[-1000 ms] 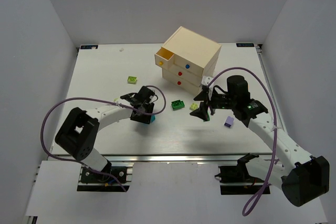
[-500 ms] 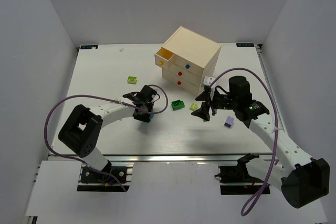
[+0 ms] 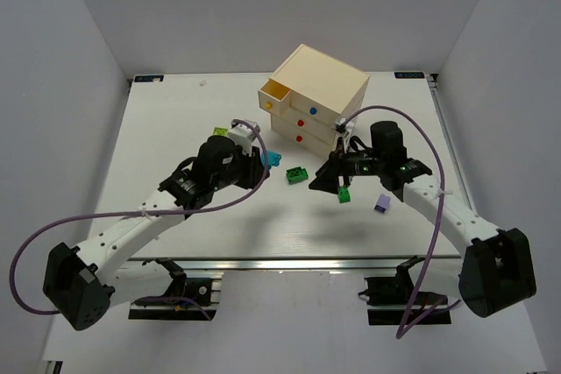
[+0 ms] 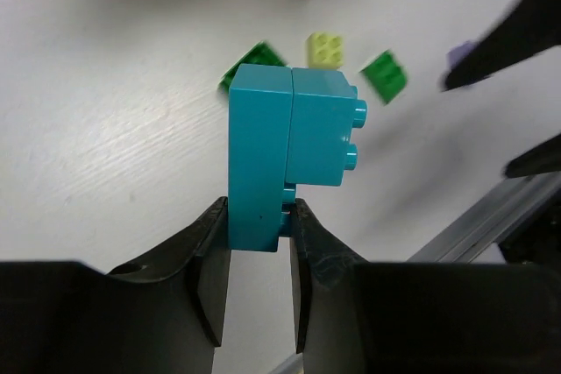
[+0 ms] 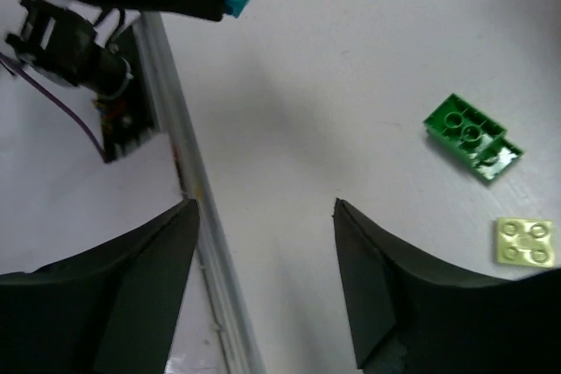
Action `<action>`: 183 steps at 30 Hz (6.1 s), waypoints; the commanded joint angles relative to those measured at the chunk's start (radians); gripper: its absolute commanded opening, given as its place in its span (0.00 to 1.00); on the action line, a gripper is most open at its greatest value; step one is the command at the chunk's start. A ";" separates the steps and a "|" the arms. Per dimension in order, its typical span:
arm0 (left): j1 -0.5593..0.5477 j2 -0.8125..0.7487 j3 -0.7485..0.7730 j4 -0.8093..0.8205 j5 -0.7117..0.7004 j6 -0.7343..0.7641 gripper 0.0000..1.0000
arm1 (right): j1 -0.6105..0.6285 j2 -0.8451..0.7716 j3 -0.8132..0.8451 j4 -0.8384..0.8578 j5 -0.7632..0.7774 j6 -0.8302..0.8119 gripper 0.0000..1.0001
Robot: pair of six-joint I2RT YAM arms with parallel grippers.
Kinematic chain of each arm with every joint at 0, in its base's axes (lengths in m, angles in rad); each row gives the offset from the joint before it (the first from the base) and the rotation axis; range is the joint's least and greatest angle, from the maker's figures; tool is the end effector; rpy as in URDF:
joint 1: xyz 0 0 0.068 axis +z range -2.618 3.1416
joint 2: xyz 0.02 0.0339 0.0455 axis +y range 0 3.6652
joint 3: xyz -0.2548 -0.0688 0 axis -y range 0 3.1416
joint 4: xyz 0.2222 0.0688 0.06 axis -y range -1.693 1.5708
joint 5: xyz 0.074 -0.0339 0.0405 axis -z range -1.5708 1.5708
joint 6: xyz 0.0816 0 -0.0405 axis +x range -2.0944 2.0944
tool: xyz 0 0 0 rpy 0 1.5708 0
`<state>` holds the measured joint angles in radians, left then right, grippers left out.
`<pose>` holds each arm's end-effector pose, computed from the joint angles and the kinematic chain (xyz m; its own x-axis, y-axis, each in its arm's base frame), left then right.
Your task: Sort the legos into containers by color
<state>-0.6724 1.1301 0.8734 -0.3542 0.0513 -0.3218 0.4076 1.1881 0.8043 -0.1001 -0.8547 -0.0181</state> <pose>0.2077 -0.1707 0.2564 -0.6328 0.1001 -0.7678 0.4794 0.8294 -0.2870 0.2201 0.1621 0.2630 -0.4112 -0.1905 -0.8914 -0.8809 0.3346 0.3349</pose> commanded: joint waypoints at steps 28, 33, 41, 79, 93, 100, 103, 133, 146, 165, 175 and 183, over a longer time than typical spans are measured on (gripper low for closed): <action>-0.245 0.126 0.055 0.215 -0.332 -0.022 0.00 | 0.120 0.206 0.194 0.175 0.281 0.624 0.71; -0.245 0.115 0.052 0.219 -0.340 -0.023 0.00 | 0.125 0.223 0.190 0.183 0.276 0.618 0.65; -0.245 0.112 0.047 0.216 -0.340 -0.022 0.00 | 0.125 0.209 0.154 0.252 0.256 0.606 0.32; -0.069 0.436 0.728 0.076 -0.432 0.061 0.00 | -0.095 -0.123 0.016 0.267 0.037 0.305 0.00; 0.063 0.551 0.727 0.196 -0.314 0.187 0.00 | -0.148 -0.127 -0.004 0.289 -0.012 0.329 0.00; 0.083 0.609 0.759 0.181 -0.271 0.196 0.00 | -0.164 -0.119 -0.007 0.296 -0.021 0.336 0.00; 0.083 0.629 0.785 0.167 -0.268 0.193 0.03 | -0.170 -0.120 -0.010 0.300 -0.024 0.339 0.00; 0.093 0.639 0.832 0.130 -0.283 0.179 0.68 | -0.211 -0.120 -0.014 0.318 -0.058 0.374 0.00; 0.115 0.326 0.658 -0.034 -0.364 0.038 0.00 | -0.141 -0.019 0.181 0.139 -0.150 -0.161 0.00; 0.145 -0.144 0.003 0.023 -0.593 0.096 0.77 | 0.161 0.677 1.013 -0.050 0.669 -0.108 0.00; 0.145 -0.179 -0.002 0.003 -0.594 0.087 0.81 | 0.214 0.775 1.115 -0.062 0.842 -0.102 0.00; 0.145 -0.174 -0.002 0.004 -0.565 0.081 0.84 | 0.214 0.780 1.121 -0.093 0.832 -0.129 0.32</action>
<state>-0.5270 0.9714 0.8745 -0.3584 -0.5270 -0.2401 0.6216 1.9610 1.8702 -0.1860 -0.0479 -0.1371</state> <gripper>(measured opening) 0.832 0.427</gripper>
